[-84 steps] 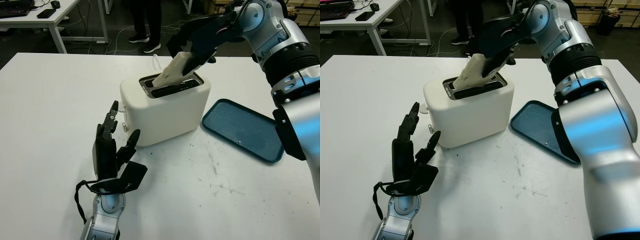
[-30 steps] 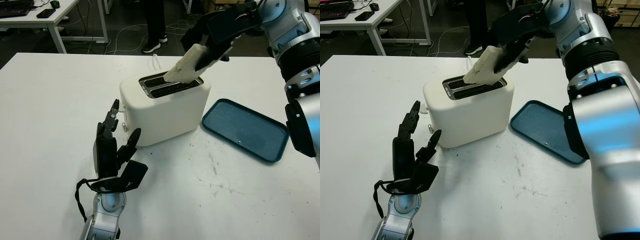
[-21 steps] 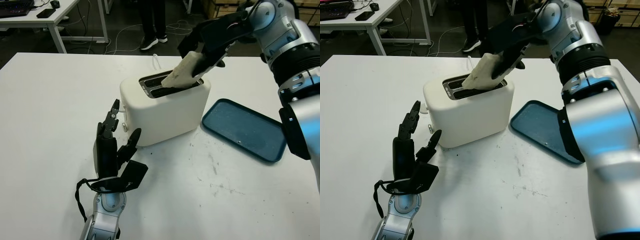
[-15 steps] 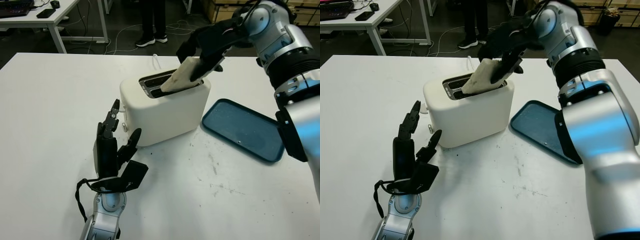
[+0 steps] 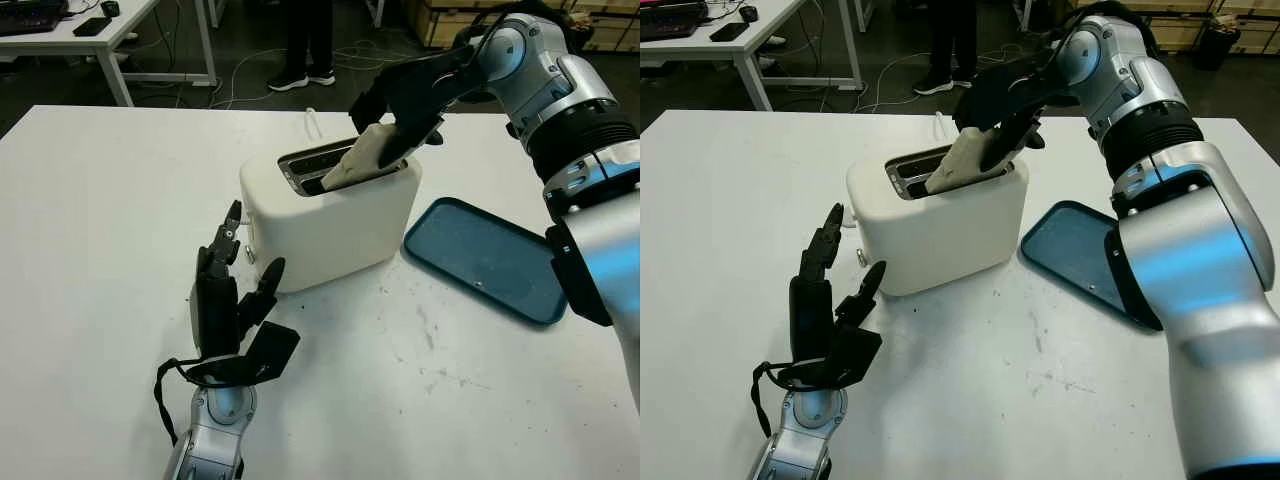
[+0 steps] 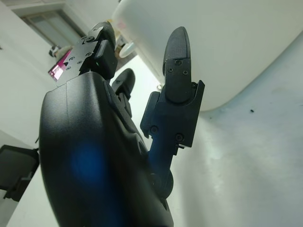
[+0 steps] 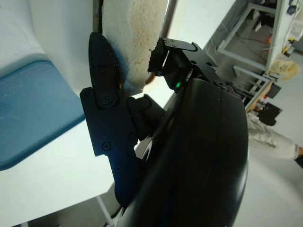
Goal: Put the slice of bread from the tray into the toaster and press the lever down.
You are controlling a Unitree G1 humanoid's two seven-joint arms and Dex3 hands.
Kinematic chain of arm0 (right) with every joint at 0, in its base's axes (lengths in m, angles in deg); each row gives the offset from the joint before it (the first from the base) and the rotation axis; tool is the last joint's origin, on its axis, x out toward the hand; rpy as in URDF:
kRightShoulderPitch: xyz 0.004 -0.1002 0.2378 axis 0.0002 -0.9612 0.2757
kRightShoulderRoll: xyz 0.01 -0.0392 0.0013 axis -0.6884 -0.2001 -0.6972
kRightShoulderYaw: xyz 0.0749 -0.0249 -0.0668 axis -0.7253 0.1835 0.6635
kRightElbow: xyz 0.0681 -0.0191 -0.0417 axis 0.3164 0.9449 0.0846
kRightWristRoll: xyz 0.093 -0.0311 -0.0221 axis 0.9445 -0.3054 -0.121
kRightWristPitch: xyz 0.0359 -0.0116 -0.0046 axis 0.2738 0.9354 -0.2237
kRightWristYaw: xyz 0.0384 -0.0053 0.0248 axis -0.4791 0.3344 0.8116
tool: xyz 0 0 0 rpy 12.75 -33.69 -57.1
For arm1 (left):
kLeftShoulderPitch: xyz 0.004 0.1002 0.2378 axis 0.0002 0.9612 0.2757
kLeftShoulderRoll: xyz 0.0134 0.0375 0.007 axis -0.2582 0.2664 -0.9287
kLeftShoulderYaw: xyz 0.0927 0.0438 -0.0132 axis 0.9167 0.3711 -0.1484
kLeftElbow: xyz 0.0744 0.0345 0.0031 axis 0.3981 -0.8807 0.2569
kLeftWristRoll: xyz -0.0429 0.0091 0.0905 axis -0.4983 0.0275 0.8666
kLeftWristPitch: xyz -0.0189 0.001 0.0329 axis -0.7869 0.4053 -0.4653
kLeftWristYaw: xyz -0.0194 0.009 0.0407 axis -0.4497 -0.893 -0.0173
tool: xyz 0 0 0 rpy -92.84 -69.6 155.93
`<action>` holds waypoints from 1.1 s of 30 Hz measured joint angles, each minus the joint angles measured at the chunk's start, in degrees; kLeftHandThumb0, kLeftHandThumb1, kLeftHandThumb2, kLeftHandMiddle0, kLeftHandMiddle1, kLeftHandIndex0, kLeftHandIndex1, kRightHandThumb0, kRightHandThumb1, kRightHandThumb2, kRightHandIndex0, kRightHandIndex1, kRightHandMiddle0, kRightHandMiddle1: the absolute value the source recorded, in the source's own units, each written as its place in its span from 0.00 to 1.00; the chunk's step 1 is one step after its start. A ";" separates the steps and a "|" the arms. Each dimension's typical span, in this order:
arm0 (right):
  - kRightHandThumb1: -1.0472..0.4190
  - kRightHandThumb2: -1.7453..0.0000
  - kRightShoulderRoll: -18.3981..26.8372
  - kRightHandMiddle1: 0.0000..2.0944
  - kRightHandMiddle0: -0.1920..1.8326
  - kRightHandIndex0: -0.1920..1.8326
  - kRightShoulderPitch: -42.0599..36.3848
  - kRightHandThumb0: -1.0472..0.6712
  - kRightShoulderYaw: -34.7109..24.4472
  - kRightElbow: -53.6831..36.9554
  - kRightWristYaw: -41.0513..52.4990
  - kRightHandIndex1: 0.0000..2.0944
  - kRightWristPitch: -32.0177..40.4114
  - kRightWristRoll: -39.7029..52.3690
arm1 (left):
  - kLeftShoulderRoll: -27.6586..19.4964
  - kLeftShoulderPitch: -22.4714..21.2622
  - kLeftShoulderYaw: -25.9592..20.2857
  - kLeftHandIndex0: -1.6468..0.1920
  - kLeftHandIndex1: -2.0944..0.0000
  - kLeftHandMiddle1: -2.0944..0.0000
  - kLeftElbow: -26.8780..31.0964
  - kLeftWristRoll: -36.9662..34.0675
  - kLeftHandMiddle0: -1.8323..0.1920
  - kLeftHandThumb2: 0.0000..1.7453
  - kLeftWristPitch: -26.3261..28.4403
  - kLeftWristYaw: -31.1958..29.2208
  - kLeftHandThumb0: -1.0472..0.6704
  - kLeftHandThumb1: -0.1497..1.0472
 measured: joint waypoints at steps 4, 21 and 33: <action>0.09 0.85 -0.91 0.81 0.51 0.57 -0.04 0.33 -0.42 -2.93 -2.35 0.83 -0.02 -0.04 | 0.00 -0.09 0.54 0.76 1.00 0.68 -0.18 0.03 0.90 0.16 0.00 0.81 0.35 0.89; 0.09 0.98 -1.24 0.22 0.35 0.11 -2.09 0.16 1.56 -13.10 -4.74 0.51 2.69 -1.85 | 0.00 -0.24 2.09 0.75 0.99 0.67 -1.79 0.54 0.90 0.15 -1.27 4.19 0.36 0.89; 0.12 1.00 -0.52 0.25 0.52 0.43 -3.60 0.33 -0.33 -13.12 -10.06 0.43 2.96 -1.83 | 0.00 -0.25 2.02 0.75 0.99 0.67 -1.91 0.39 0.90 0.14 -1.29 3.97 0.37 0.89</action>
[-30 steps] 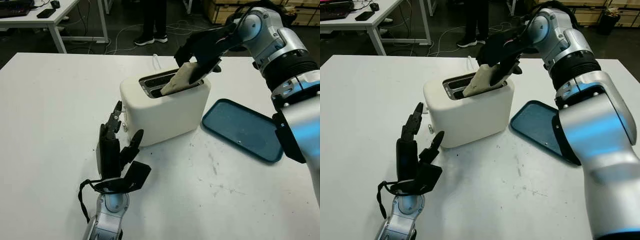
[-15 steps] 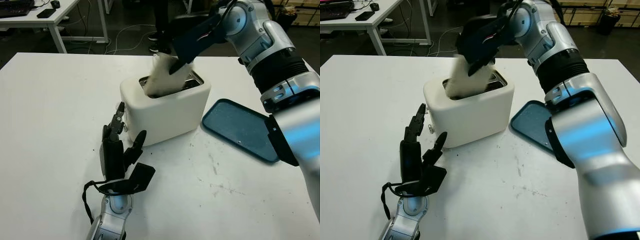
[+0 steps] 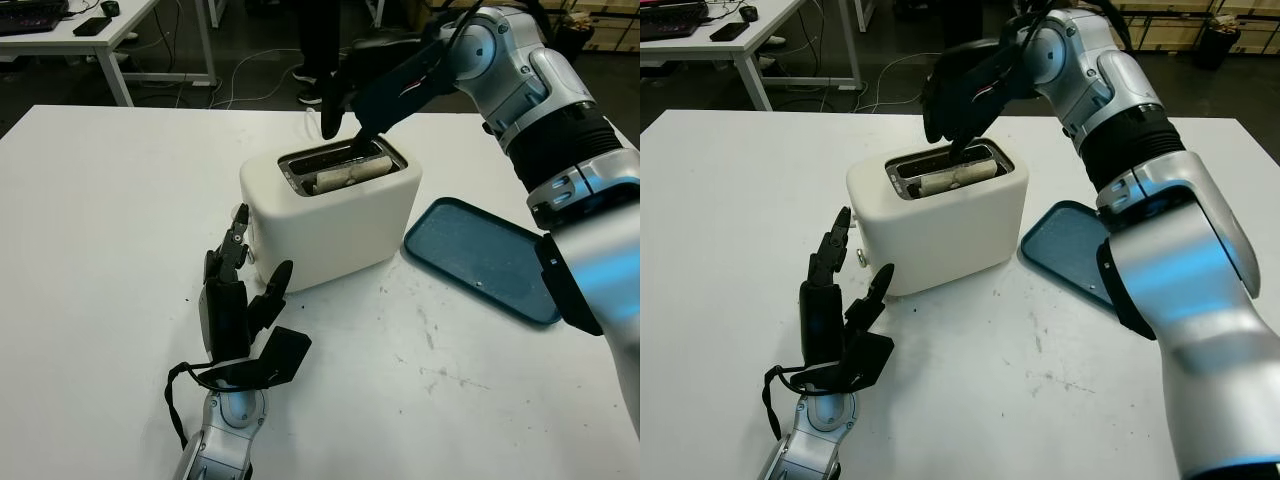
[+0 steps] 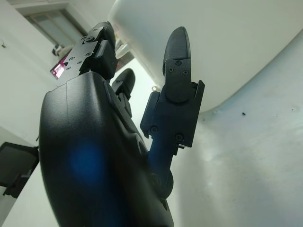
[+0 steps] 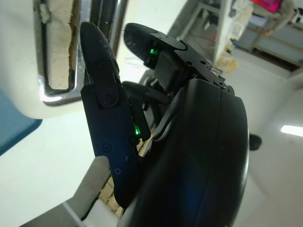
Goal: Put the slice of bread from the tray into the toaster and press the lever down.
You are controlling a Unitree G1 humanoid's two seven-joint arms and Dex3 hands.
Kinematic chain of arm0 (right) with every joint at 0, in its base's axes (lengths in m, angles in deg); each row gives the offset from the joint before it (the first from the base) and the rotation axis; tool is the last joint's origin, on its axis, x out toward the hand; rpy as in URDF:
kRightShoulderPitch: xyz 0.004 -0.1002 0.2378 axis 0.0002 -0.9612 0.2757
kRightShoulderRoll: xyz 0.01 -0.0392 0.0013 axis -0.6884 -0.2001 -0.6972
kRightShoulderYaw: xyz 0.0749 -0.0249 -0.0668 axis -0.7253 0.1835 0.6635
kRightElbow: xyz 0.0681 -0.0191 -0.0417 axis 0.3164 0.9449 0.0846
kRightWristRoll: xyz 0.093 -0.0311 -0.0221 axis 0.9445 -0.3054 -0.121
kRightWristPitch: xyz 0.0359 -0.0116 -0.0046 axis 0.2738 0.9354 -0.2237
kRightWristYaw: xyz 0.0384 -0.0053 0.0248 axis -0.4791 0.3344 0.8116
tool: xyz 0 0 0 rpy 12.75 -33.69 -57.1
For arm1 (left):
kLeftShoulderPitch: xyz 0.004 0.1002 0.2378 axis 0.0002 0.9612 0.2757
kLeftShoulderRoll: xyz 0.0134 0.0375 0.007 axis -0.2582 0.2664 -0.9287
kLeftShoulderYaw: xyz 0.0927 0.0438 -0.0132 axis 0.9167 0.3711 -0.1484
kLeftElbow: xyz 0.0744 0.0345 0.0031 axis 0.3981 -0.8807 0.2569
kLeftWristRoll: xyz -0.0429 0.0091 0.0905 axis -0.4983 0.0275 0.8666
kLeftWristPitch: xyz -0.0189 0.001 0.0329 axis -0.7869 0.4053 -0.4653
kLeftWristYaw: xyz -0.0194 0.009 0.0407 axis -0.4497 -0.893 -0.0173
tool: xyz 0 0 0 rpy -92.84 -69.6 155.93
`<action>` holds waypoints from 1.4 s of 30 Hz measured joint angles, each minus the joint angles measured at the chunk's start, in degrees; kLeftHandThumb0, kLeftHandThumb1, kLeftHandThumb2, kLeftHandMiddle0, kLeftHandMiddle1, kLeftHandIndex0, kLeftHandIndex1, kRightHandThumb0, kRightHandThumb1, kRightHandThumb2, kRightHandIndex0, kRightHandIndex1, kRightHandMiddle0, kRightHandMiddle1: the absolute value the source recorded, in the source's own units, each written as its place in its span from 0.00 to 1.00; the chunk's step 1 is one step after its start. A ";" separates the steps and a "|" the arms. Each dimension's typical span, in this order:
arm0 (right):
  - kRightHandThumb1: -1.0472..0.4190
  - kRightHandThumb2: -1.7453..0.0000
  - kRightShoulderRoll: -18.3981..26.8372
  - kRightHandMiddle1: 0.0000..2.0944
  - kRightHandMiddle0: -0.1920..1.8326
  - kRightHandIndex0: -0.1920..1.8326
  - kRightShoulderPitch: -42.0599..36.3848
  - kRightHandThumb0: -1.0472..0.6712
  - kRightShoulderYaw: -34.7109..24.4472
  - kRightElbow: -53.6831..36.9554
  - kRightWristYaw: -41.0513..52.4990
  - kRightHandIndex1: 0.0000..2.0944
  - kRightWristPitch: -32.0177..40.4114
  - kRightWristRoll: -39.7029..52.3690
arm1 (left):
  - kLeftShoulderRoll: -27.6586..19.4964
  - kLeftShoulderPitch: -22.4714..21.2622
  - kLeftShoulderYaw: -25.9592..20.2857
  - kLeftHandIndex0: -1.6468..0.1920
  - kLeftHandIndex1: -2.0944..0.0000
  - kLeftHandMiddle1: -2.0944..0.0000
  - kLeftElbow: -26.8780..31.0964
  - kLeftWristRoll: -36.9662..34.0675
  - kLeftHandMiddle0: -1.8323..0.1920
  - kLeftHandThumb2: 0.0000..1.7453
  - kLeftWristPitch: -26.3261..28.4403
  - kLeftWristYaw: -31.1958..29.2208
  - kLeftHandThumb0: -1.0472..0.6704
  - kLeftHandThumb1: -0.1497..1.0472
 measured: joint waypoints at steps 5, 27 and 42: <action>0.16 1.00 0.92 0.20 0.50 0.37 -0.45 0.32 -0.11 -0.03 -0.11 0.45 -0.03 0.02 | 0.00 0.00 -0.06 0.75 0.99 0.67 -0.11 -0.43 0.90 0.14 0.00 -0.28 0.37 0.89; 0.15 0.99 6.35 0.00 0.57 0.56 -47.76 0.57 -24.74 -8.90 -42.51 0.12 -38.87 17.62 | -6.31 1.23 -9.77 0.67 0.97 0.71 12.69 3.63 0.79 0.04 -0.29 -5.08 0.41 0.88; 0.09 0.99 -2.97 0.00 0.55 0.55 -69.02 0.54 -28.14 -17.57 -39.81 0.08 -37.66 27.34 | -32.85 -5.74 -26.49 0.30 0.95 0.82 13.21 6.32 0.35 0.00 -10.99 -19.44 0.54 0.67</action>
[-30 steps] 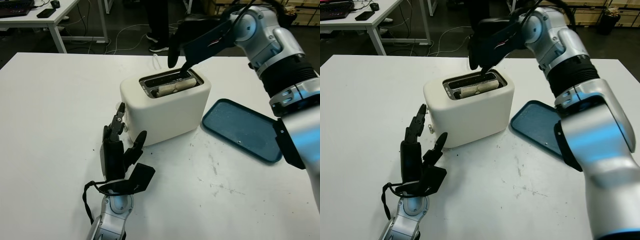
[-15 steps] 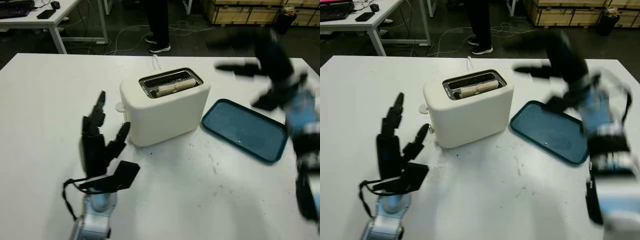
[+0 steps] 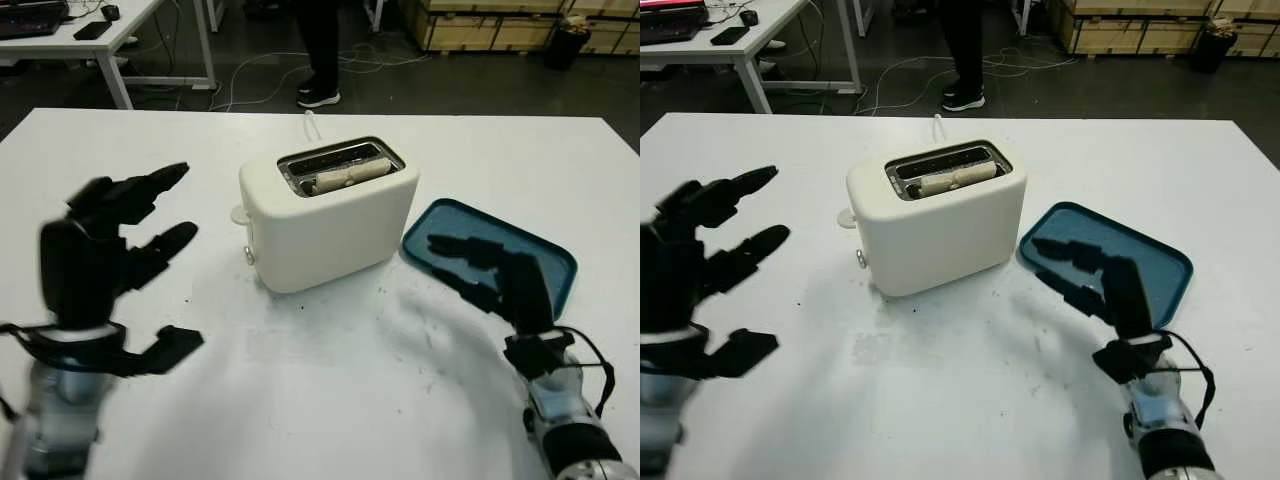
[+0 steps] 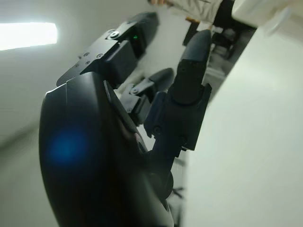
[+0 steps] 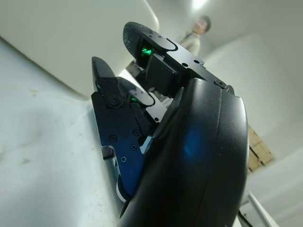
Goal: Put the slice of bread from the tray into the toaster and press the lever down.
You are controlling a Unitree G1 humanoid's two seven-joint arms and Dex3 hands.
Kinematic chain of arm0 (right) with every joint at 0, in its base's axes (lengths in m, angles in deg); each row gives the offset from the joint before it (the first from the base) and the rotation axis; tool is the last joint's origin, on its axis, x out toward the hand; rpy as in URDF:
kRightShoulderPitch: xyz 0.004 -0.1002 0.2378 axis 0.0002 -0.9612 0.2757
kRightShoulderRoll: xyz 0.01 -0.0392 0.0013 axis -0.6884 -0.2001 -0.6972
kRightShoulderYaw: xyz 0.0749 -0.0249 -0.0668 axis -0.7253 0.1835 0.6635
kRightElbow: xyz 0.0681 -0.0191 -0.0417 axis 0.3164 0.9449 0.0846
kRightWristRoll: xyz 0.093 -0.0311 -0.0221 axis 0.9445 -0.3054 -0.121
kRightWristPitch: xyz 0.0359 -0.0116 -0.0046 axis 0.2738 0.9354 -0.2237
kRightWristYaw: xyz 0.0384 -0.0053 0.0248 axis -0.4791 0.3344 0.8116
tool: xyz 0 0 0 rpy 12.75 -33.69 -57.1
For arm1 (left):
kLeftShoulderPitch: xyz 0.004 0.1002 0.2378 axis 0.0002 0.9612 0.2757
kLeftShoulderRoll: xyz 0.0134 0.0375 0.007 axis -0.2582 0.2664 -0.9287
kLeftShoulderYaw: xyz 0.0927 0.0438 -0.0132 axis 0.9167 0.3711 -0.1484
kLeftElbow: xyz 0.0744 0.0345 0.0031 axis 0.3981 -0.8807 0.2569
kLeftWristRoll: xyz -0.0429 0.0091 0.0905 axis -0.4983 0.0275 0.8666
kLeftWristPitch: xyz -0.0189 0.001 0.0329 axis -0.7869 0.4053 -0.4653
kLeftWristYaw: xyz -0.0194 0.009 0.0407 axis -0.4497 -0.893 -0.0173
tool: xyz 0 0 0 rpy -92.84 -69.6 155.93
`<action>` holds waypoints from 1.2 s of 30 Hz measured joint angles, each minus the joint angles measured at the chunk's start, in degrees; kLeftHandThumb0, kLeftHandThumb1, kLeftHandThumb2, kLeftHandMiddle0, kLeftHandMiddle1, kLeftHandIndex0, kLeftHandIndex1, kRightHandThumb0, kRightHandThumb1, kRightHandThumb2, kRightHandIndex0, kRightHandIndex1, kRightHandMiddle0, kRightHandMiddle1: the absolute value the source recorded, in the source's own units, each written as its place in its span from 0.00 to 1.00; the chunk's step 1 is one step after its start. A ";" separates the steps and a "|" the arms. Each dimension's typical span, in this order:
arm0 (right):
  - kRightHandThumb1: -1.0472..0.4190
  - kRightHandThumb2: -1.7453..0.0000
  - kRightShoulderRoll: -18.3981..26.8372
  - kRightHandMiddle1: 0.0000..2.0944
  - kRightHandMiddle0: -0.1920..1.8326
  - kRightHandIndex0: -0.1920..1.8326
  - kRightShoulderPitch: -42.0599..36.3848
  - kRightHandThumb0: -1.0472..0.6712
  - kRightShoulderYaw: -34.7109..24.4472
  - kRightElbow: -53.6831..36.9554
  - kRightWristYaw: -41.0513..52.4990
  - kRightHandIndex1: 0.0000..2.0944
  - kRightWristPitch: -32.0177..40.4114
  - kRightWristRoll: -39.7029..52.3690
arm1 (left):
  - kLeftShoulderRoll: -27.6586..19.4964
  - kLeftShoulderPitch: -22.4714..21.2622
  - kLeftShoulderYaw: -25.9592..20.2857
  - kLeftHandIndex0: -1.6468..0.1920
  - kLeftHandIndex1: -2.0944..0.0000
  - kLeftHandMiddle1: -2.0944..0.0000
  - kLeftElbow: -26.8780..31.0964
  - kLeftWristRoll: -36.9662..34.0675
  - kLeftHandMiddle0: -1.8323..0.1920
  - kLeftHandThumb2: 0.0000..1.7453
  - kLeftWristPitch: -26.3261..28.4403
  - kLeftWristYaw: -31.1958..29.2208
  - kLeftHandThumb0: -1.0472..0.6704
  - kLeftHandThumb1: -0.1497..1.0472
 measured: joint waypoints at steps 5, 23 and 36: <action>0.09 1.00 -1.11 0.00 0.55 0.55 -0.32 0.54 -1.10 -1.33 -0.29 0.07 1.11 -0.06 | -6.68 -5.64 -0.38 0.25 0.96 0.86 -5.75 0.97 0.29 0.00 -4.54 -2.91 0.48 0.60; 0.09 1.00 -2.98 0.00 0.55 0.56 -0.09 0.52 -2.90 -2.52 -0.27 0.06 1.88 0.09 | -3.15 -15.81 10.56 0.16 0.99 0.40 -20.79 9.63 0.41 0.00 -8.52 2.10 0.44 0.68; 0.09 1.00 -3.21 0.00 0.56 0.57 -0.28 0.53 -2.98 -3.81 -0.26 0.05 2.62 -0.06 | -2.67 -16.69 13.17 0.16 1.00 0.35 -26.58 12.21 0.44 0.01 -8.21 5.45 0.50 0.69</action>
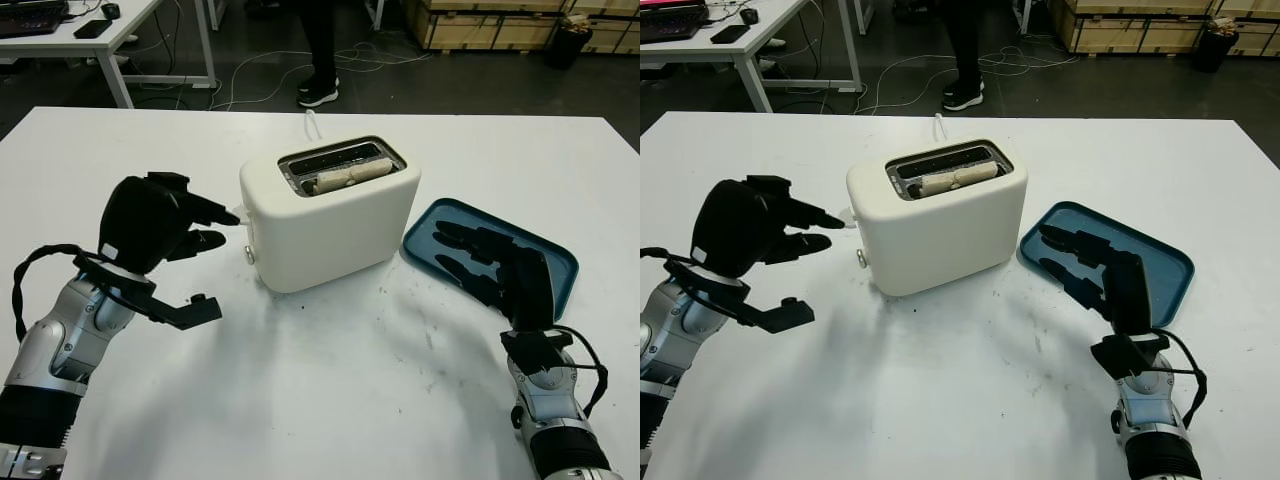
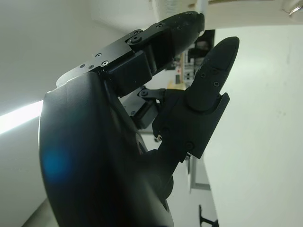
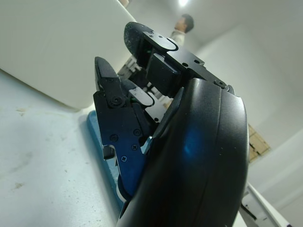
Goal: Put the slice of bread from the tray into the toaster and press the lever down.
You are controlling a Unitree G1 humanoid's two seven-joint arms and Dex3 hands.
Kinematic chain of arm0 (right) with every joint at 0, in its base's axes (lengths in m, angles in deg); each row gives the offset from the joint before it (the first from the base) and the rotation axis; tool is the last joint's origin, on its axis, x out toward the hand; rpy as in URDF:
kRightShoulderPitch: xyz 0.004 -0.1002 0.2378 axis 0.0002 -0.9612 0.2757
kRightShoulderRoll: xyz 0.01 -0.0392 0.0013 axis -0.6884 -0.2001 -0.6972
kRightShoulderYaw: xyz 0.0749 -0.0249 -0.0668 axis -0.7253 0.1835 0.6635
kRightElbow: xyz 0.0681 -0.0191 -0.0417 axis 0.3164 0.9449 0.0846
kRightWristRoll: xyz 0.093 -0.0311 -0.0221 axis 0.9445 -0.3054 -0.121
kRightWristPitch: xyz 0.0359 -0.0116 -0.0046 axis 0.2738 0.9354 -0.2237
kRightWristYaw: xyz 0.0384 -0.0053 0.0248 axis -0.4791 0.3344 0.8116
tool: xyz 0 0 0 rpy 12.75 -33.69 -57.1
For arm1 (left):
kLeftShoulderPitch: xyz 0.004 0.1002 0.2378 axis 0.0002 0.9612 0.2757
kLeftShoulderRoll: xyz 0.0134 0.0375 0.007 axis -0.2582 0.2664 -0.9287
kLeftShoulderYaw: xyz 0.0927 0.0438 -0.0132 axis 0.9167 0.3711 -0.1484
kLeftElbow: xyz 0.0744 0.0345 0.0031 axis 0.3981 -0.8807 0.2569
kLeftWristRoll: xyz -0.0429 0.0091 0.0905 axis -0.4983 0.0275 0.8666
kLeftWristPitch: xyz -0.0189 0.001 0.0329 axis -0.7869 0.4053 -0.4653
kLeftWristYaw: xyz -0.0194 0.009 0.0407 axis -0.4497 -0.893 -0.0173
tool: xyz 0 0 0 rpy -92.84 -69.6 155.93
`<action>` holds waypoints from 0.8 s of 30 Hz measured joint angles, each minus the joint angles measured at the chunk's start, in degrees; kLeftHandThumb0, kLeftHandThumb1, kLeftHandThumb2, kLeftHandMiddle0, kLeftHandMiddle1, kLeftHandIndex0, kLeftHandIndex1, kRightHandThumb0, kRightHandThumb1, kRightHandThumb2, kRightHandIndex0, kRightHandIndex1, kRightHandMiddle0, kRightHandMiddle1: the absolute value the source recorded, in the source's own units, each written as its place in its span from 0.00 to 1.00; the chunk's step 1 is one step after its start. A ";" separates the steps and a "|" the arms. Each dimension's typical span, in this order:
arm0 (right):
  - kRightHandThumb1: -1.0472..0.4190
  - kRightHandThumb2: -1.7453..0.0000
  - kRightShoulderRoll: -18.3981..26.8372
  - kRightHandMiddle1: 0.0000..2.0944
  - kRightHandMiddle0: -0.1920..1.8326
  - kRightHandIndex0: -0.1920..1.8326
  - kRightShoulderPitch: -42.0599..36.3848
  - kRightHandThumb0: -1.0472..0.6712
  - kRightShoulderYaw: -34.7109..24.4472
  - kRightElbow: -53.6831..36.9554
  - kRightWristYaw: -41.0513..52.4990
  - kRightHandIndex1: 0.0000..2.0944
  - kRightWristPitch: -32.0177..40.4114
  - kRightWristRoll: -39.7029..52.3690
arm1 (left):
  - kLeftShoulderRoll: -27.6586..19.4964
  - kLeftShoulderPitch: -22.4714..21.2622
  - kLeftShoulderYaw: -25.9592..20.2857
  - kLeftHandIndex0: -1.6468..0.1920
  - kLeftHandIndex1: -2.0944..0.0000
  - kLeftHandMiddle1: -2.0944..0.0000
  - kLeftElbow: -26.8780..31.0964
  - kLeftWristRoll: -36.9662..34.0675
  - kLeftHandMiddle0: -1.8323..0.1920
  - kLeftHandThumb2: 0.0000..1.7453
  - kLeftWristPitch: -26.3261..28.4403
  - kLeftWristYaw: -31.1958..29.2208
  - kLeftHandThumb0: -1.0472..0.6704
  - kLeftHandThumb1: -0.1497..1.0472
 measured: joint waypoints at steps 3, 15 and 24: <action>0.09 1.00 -0.03 0.00 0.56 0.57 -0.10 0.53 0.01 0.00 0.14 0.05 0.00 0.04 | 0.00 -0.82 0.13 0.16 1.00 0.34 -0.45 0.14 0.45 0.01 0.36 0.66 0.48 0.70; 0.09 1.00 -0.03 0.00 0.57 0.58 -0.62 0.54 -0.06 0.04 1.09 0.04 0.00 0.02 | 0.01 -3.35 1.40 0.17 0.99 0.39 -2.61 0.55 0.43 0.00 0.35 4.12 0.50 0.71; 0.09 1.00 -0.04 0.00 0.57 0.59 -0.62 0.53 -0.06 0.27 1.08 0.04 0.00 0.02 | 0.02 -3.81 1.75 0.13 0.98 0.48 -2.65 0.35 0.37 0.00 -0.84 4.39 0.49 0.65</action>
